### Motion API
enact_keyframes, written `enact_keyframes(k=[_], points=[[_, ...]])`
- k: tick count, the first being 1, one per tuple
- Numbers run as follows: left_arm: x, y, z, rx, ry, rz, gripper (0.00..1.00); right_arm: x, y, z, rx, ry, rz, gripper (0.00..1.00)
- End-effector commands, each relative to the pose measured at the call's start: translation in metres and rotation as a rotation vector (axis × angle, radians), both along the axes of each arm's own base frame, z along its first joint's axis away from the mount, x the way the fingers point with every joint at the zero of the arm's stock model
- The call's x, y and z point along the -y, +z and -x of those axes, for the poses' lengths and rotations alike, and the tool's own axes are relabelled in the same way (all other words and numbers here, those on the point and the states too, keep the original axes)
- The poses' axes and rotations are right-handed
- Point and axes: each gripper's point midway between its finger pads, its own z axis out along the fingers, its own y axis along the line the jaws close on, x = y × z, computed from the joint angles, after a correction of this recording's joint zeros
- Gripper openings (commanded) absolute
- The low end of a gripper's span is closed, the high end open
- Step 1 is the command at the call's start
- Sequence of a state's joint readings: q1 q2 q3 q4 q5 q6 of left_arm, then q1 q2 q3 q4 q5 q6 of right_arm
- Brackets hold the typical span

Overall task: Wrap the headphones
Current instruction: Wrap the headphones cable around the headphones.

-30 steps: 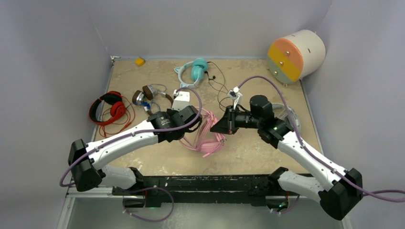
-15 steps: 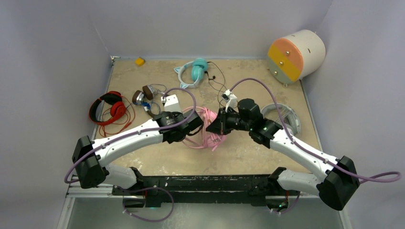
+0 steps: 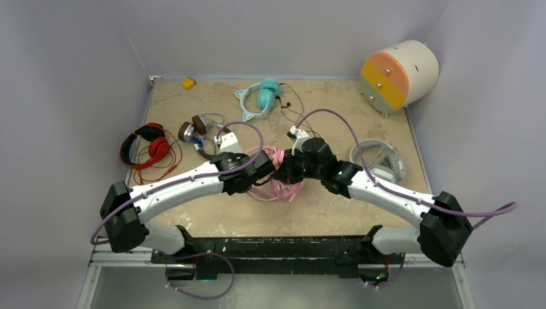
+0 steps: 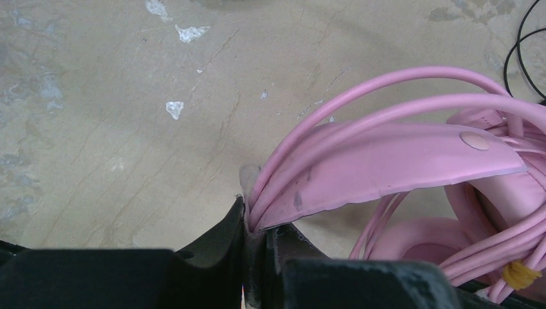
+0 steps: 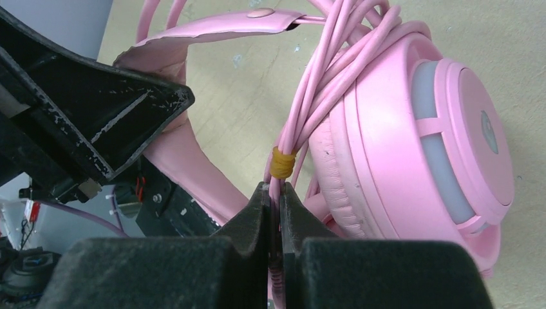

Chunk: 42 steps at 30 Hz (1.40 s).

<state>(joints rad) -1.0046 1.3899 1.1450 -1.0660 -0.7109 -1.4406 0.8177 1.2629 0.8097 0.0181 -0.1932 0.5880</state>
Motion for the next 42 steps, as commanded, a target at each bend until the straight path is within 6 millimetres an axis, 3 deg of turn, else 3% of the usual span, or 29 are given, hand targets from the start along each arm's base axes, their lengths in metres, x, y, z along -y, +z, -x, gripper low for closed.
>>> enact_keyframes(k=[1, 4, 8, 9, 14, 18, 22, 26, 34, 42], points=[[0.032, 0.038, -0.033, 0.198, 0.126, 0.261, 0.00, -0.006, 0.004, 0.008, -0.009, 0.027, 0.013, 0.04], [0.029, 0.040, -0.033, 0.209, 0.129, 0.247, 0.00, 0.003, 0.007, 0.008, 0.013, 0.009, 0.045, 0.03], [0.019, 0.037, -0.032, 0.215, 0.153, 0.213, 0.00, 0.019, 0.034, 0.011, 0.081, -0.018, 0.019, 0.00], [0.015, 0.033, -0.032, 0.219, 0.168, 0.198, 0.00, 0.021, 0.051, 0.020, 0.094, 0.004, -0.014, 0.00], [0.017, 0.034, -0.034, 0.225, 0.171, 0.198, 0.00, 0.008, 0.072, 0.040, 0.043, 0.102, -0.065, 0.00], [0.024, 0.033, -0.036, 0.214, 0.166, 0.202, 0.00, -0.014, 0.081, 0.051, 0.029, 0.152, -0.143, 0.00], [0.032, 0.031, -0.037, 0.200, 0.153, 0.225, 0.00, -0.029, 0.074, 0.046, 0.021, 0.131, -0.159, 0.00], [0.038, 0.033, -0.035, 0.187, 0.133, 0.265, 0.00, -0.034, 0.058, 0.026, 0.030, 0.043, -0.135, 0.00], [0.053, 0.047, -0.026, 0.181, 0.081, 0.424, 0.00, -0.026, 0.022, -0.015, 0.054, -0.230, -0.134, 0.00], [0.070, 0.060, -0.019, 0.146, -0.007, 0.493, 0.00, -0.035, 0.003, -0.030, 0.209, -0.201, -0.035, 0.00]])
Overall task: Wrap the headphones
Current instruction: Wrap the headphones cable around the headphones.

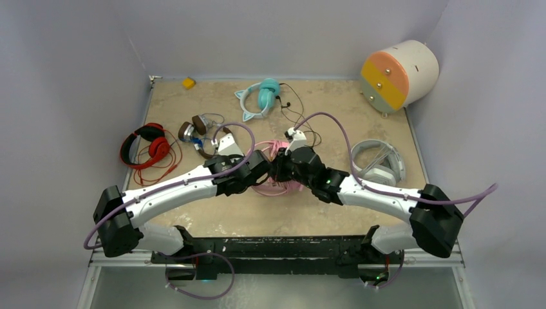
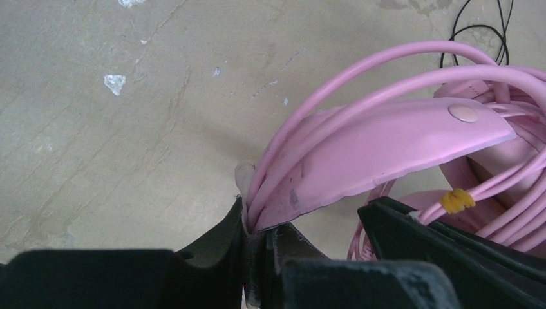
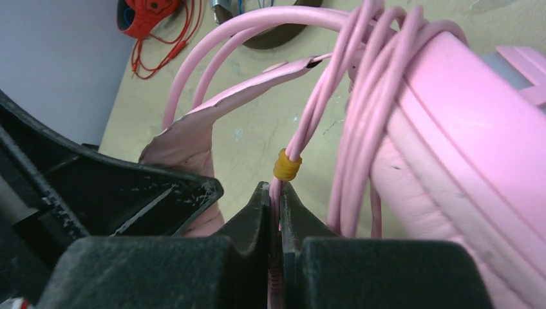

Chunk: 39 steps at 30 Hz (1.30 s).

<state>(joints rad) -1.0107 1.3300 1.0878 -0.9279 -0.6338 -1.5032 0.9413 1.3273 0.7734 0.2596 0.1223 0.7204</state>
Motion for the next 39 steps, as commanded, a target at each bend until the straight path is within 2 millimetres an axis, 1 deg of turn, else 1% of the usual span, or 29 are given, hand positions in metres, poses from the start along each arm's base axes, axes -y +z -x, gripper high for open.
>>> enact_keyframes(k=[1, 4, 8, 13, 18, 22, 24, 27, 28, 29, 31, 35, 39], points=[[0.048, 0.061, -0.018, 0.124, -0.042, 0.299, 0.00, -0.008, -0.004, -0.005, 0.117, 0.003, 0.079, 0.00], [0.058, 0.071, -0.011, 0.107, -0.100, 0.346, 0.00, -0.001, -0.008, -0.010, 0.169, -0.034, 0.135, 0.00], [0.068, 0.082, -0.001, 0.089, -0.161, 0.415, 0.00, 0.013, -0.017, -0.018, 0.199, -0.089, 0.209, 0.01], [0.080, 0.089, 0.006, 0.086, -0.227, 0.480, 0.00, 0.025, -0.019, -0.021, 0.206, -0.137, 0.265, 0.06], [0.087, 0.085, 0.009, 0.064, -0.264, 0.486, 0.00, 0.035, -0.015, -0.022, 0.220, -0.176, 0.287, 0.09], [0.101, 0.092, 0.016, 0.054, -0.352, 0.518, 0.00, 0.047, -0.015, -0.025, 0.239, -0.217, 0.340, 0.09], [0.104, 0.095, 0.019, 0.050, -0.372, 0.528, 0.00, 0.049, -0.015, -0.025, 0.238, -0.219, 0.349, 0.11], [0.100, 0.095, 0.015, 0.067, -0.354, 0.514, 0.00, 0.044, -0.010, -0.018, 0.227, -0.181, 0.320, 0.20], [0.098, 0.095, 0.014, 0.071, -0.344, 0.509, 0.00, 0.042, -0.005, -0.015, 0.227, -0.168, 0.303, 0.22], [0.096, 0.094, 0.013, 0.071, -0.336, 0.505, 0.00, 0.042, -0.004, -0.012, 0.219, -0.158, 0.299, 0.23], [0.096, 0.092, 0.013, 0.070, -0.331, 0.498, 0.00, 0.042, 0.004, -0.004, 0.208, -0.137, 0.266, 0.22], [0.091, 0.084, 0.011, 0.061, -0.307, 0.470, 0.00, 0.048, 0.014, 0.010, 0.198, -0.103, 0.201, 0.22], [0.088, 0.077, 0.008, 0.062, -0.284, 0.454, 0.00, 0.054, 0.018, 0.020, 0.181, -0.074, 0.198, 0.29]])
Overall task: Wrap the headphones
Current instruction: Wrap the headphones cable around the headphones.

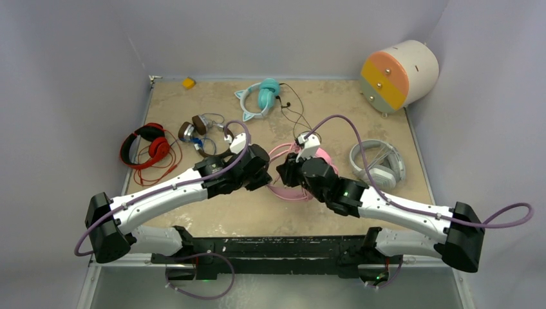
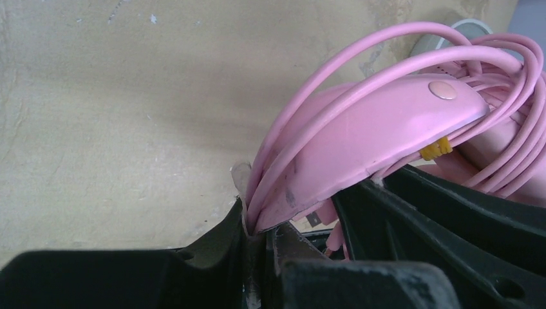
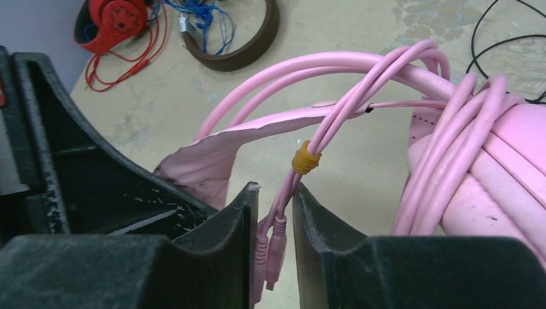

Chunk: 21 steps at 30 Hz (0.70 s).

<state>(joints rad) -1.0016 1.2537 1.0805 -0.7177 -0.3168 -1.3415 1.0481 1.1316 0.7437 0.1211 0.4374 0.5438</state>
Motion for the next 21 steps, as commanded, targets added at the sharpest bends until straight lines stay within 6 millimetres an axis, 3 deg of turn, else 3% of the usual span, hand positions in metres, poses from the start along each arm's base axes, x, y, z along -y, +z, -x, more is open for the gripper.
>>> enact_keyframes(k=[1, 2, 12, 21], points=[[0.026, 0.046, -0.014, 0.091, 0.016, 0.190, 0.00, 0.009, -0.010, 0.015, -0.063, 0.030, 0.036, 0.33], [0.027, 0.045, -0.014, 0.091, 0.016, 0.187, 0.00, 0.011, -0.010, 0.016, -0.075, 0.028, 0.044, 0.37], [0.025, 0.046, -0.018, 0.103, 0.032, 0.166, 0.00, 0.016, -0.001, 0.023, -0.092, 0.037, 0.042, 0.42], [0.023, 0.047, -0.020, 0.111, 0.041, 0.160, 0.00, 0.017, 0.017, 0.027, -0.081, 0.056, 0.007, 0.51]])
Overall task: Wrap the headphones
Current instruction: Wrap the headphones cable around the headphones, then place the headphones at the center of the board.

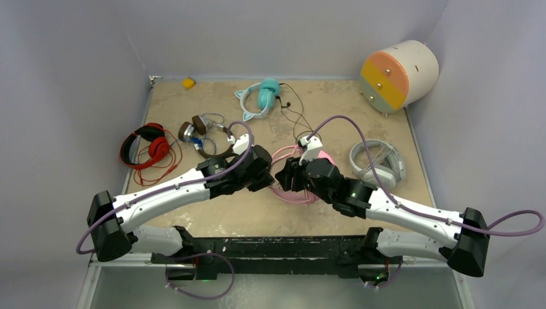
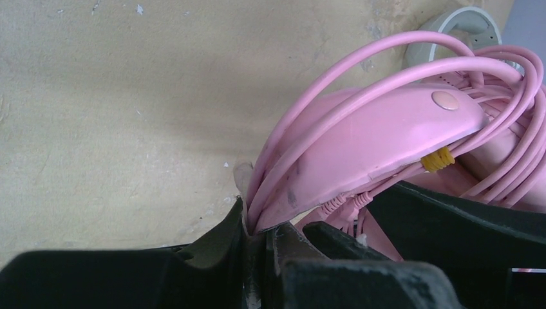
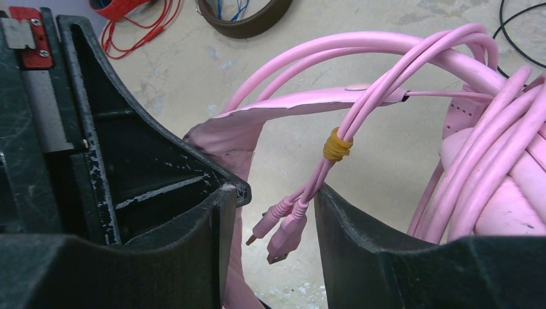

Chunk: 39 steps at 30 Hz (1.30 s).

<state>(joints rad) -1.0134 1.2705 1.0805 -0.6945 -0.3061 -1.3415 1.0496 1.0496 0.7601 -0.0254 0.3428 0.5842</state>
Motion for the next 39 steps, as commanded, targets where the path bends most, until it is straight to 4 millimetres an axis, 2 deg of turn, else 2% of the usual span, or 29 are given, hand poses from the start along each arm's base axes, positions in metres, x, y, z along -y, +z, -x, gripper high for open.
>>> enact_keyframes(k=[1, 7, 12, 16, 24, 31, 35, 39], points=[[0.015, 0.049, -0.022, 0.113, 0.061, 0.150, 0.00, 0.010, 0.015, 0.002, 0.001, -0.019, 0.015, 0.51], [0.014, 0.044, -0.026, 0.101, 0.091, 0.136, 0.00, 0.021, 0.016, -0.003, -0.041, -0.094, 0.101, 0.52], [0.012, 0.037, -0.031, 0.094, 0.129, 0.108, 0.00, 0.025, 0.010, -0.006, -0.068, -0.127, 0.170, 0.45], [0.011, 0.031, -0.036, 0.072, 0.147, 0.095, 0.00, 0.027, 0.012, -0.006, -0.062, -0.131, 0.168, 0.46], [0.006, 0.021, -0.041, 0.056, 0.164, 0.080, 0.00, 0.025, 0.028, 0.002, -0.036, -0.082, 0.082, 0.39], [0.004, 0.003, -0.042, 0.026, 0.165, 0.064, 0.00, 0.028, 0.030, 0.014, -0.040, -0.006, 0.114, 0.41], [0.007, -0.009, -0.040, -0.001, 0.147, 0.057, 0.00, 0.027, 0.035, 0.013, -0.030, 0.024, 0.163, 0.39], [0.010, -0.022, -0.036, -0.026, 0.119, 0.043, 0.00, 0.034, 0.031, 0.006, -0.054, 0.000, 0.231, 0.38]])
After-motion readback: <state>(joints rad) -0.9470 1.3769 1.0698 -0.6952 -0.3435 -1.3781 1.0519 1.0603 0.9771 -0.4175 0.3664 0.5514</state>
